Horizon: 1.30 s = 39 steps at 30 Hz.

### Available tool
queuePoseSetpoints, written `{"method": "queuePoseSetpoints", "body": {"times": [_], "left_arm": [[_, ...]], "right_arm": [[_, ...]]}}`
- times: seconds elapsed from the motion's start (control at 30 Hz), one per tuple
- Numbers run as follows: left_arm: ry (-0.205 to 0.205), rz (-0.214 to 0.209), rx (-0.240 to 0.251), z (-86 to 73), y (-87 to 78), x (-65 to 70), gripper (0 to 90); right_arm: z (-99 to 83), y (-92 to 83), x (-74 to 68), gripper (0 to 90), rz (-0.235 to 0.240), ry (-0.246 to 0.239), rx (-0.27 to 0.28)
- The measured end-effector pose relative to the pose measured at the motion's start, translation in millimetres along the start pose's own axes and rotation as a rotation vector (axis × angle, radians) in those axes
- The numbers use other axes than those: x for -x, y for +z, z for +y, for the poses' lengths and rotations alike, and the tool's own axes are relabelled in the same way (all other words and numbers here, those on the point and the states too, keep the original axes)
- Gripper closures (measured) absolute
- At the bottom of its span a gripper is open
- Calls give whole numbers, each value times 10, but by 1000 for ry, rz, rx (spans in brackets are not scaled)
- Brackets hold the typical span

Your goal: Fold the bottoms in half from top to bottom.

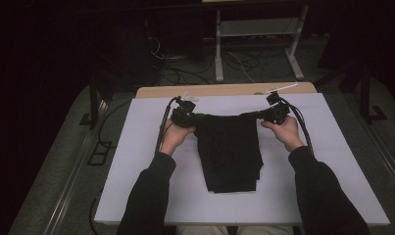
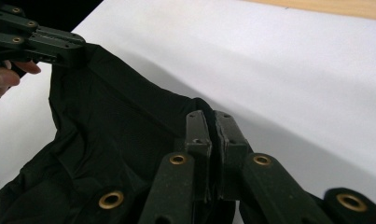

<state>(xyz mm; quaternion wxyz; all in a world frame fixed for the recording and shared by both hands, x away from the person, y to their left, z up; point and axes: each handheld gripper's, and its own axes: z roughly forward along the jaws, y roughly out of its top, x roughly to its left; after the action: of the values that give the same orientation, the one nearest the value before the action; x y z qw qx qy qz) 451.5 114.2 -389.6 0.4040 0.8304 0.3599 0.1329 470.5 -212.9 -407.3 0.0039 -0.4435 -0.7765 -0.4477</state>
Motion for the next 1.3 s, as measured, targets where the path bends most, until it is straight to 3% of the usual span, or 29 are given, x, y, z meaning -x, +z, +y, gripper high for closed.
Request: {"method": "queuePoseSetpoints", "body": {"times": [0.37, 0.47, 0.57, 0.87, 1.03, 1.1, 1.17, 1.3], "left_arm": [[-20, 25, 9, -64, 222, -163, 844], [-80, 1, 31, -116, 281, -220, 842], [-119, -3, 24, -183, 354, -275, 840], [-149, 5, 28, -321, 461, -277, 830], [-184, 20, 60, -408, 466, -250, 713], [-184, 38, 62, -433, 451, -239, 632], [-185, 84, 53, -450, 440, -227, 512], [-208, 95, 40, -478, 382, -248, 392]], "right_arm": [[22, 125, 96, 839, -21, -17, 17], [-1, 188, 125, 839, -38, -25, 20], [-38, 269, 167, 836, -53, -12, 10], [-59, 342, 203, 822, -56, -6, 25], [-84, 344, 212, 773, -48, 3, 19], [-93, 337, 209, 702, -48, 7, 22], [-97, 332, 209, 617, -31, 9, 24], [-109, 324, 182, 495, -35, -11, 11]]}}
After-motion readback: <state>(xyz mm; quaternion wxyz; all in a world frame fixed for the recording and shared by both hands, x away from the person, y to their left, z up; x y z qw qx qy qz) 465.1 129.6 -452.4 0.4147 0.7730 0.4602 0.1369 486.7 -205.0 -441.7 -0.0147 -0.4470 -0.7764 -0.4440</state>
